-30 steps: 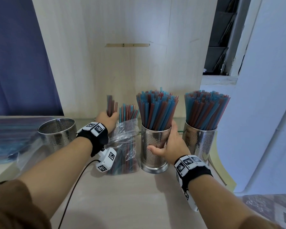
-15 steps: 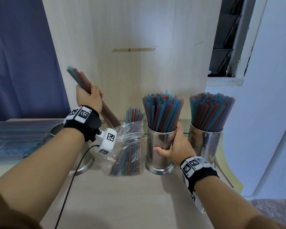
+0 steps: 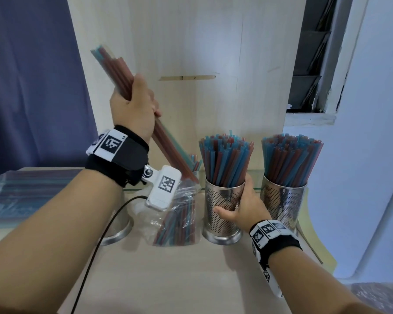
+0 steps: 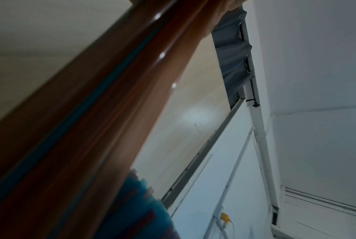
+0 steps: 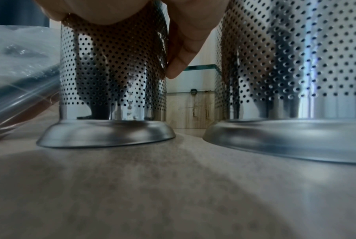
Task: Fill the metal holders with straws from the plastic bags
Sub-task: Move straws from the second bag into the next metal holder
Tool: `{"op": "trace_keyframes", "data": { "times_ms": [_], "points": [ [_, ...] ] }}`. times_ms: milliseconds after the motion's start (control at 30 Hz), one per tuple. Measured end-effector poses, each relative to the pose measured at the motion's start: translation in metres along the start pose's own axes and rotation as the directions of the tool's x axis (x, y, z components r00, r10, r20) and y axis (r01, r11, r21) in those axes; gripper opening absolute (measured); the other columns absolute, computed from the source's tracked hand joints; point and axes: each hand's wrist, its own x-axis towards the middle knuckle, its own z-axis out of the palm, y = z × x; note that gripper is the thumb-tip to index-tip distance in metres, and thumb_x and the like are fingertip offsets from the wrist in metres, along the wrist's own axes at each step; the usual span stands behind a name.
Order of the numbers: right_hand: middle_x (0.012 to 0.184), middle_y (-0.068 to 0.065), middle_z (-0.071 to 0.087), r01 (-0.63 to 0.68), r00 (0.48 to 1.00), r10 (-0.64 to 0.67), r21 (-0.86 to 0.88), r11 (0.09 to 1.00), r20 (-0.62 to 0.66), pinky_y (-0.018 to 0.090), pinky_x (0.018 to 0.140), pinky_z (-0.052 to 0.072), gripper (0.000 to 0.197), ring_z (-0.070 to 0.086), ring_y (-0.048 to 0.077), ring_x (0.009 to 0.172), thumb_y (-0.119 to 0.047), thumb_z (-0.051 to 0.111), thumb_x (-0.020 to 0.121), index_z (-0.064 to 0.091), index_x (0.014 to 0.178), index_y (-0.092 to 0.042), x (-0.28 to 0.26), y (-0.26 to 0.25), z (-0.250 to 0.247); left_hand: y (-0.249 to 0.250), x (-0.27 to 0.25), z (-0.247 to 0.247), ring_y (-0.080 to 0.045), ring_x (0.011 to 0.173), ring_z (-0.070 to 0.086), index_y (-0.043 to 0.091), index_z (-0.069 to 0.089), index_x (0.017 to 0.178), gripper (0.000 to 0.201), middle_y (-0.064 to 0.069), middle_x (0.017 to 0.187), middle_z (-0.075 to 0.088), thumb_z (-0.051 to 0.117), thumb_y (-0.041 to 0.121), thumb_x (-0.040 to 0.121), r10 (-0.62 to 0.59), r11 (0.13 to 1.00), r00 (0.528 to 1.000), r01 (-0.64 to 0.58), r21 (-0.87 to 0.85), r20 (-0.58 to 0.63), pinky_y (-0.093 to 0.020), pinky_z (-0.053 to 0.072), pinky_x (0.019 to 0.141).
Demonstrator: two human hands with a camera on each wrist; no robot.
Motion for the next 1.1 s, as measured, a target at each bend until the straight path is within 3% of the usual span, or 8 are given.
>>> {"op": "trace_keyframes", "data": {
  "times_ms": [133, 267, 433, 767, 900, 967, 1067, 1100],
  "points": [
    [0.134, -0.006, 0.055, -0.005, 1.0, 0.005, 0.009, 1.0, 0.001, 0.022, 0.097, 0.042, 0.115, 0.058, 0.015, 0.119, -0.044, 0.09, 0.063, 0.015, 0.149, -0.027, -0.001, -0.002, -0.002, 0.0, -0.019, 0.02, -0.009, 0.039, 0.033, 0.015, 0.04, 0.074, 0.029, 0.008, 0.046, 0.035, 0.048, 0.017, 0.101, -0.016, 0.999, 1.0, 0.016, -0.035, 0.025, -0.026, 0.036, 0.045],
    [0.131, -0.007, 0.056, -0.021, 1.0, 0.021, 0.008, 1.0, -0.001, 0.02, 0.095, 0.042, 0.116, 0.059, 0.015, 0.119, -0.044, 0.09, 0.063, 0.015, 0.149, -0.025, -0.002, -0.002, -0.001, -0.015, -0.033, 0.03, -0.012, 0.045, 0.046, 0.007, 0.046, 0.081, 0.021, 0.008, 0.046, 0.044, 0.051, 0.017, 0.099, 0.025, 0.997, 0.999, -0.022, 0.071, -0.037, -0.027, 0.046, 0.054],
    [0.13, -0.006, 0.058, -0.016, 1.0, 0.016, -0.013, 1.0, -0.011, 0.016, 0.091, 0.039, 0.114, 0.059, 0.014, 0.116, -0.045, 0.09, 0.063, 0.018, 0.149, -0.024, -0.002, -0.002, -0.002, -0.035, -0.041, 0.033, -0.012, 0.049, 0.051, 0.015, 0.048, 0.078, 0.021, 0.009, 0.045, 0.049, 0.052, 0.02, 0.098, 0.011, 0.995, 0.998, -0.004, 0.097, -0.067, -0.027, 0.048, 0.058],
    [0.132, -0.005, 0.059, -0.011, 1.0, 0.01, -0.021, 1.0, -0.025, 0.019, 0.092, 0.041, 0.116, 0.06, 0.016, 0.116, -0.048, 0.09, 0.061, 0.018, 0.148, -0.024, -0.001, 0.001, -0.002, -0.07, -0.049, 0.027, -0.009, 0.047, 0.048, 0.018, 0.049, 0.074, 0.024, 0.009, 0.045, 0.049, 0.053, 0.019, 0.098, -0.107, 0.983, 0.993, 0.099, 0.155, 0.044, -0.032, 0.047, 0.063],
    [0.135, -0.001, 0.057, -0.017, 1.0, 0.017, -0.037, 0.999, -0.017, 0.024, 0.096, 0.044, 0.12, 0.059, 0.019, 0.119, -0.05, 0.089, 0.062, 0.013, 0.15, -0.022, -0.001, 0.001, -0.002, -0.073, -0.042, 0.034, -0.013, 0.049, 0.047, 0.024, 0.052, 0.056, 0.035, 0.008, 0.046, 0.048, 0.056, 0.03, 0.09, -0.194, 0.965, 0.965, 0.155, 0.213, 0.178, -0.037, 0.046, 0.068],
    [0.135, 0.0, 0.057, -0.015, 1.0, 0.014, -0.044, 0.999, -0.012, 0.023, 0.094, 0.044, 0.12, 0.059, 0.019, 0.118, -0.051, 0.089, 0.062, 0.012, 0.151, -0.022, -0.001, 0.001, -0.001, -0.073, -0.041, 0.038, -0.012, 0.049, 0.046, 0.025, 0.054, 0.051, 0.037, 0.008, 0.049, 0.048, 0.057, 0.035, 0.086, -0.233, 0.948, 0.953, 0.178, 0.265, 0.196, -0.031, 0.045, 0.065],
    [0.134, -0.001, 0.057, -0.018, 1.0, 0.018, -0.048, 0.999, -0.012, 0.02, 0.09, 0.042, 0.118, 0.06, 0.018, 0.117, -0.05, 0.088, 0.063, 0.013, 0.15, -0.023, -0.001, 0.003, -0.001, -0.08, -0.051, 0.044, -0.005, 0.053, 0.049, 0.017, 0.061, 0.085, 0.022, 0.003, 0.067, 0.055, 0.058, 0.037, 0.094, -0.249, 0.88, 0.95, 0.141, 0.454, 0.188, -0.015, 0.042, 0.054],
    [0.135, 0.0, 0.057, -0.019, 1.0, 0.019, -0.052, 0.998, -0.014, 0.02, 0.09, 0.043, 0.119, 0.06, 0.018, 0.117, -0.052, 0.087, 0.063, 0.012, 0.15, -0.023, 0.0, 0.003, -0.001, -0.085, -0.056, 0.045, -0.008, 0.063, 0.055, 0.016, 0.061, 0.096, 0.028, -0.001, 0.078, 0.06, 0.058, 0.043, 0.093, -0.267, 0.852, 0.941, 0.128, 0.507, 0.211, -0.015, 0.046, 0.061]
  ]
}}
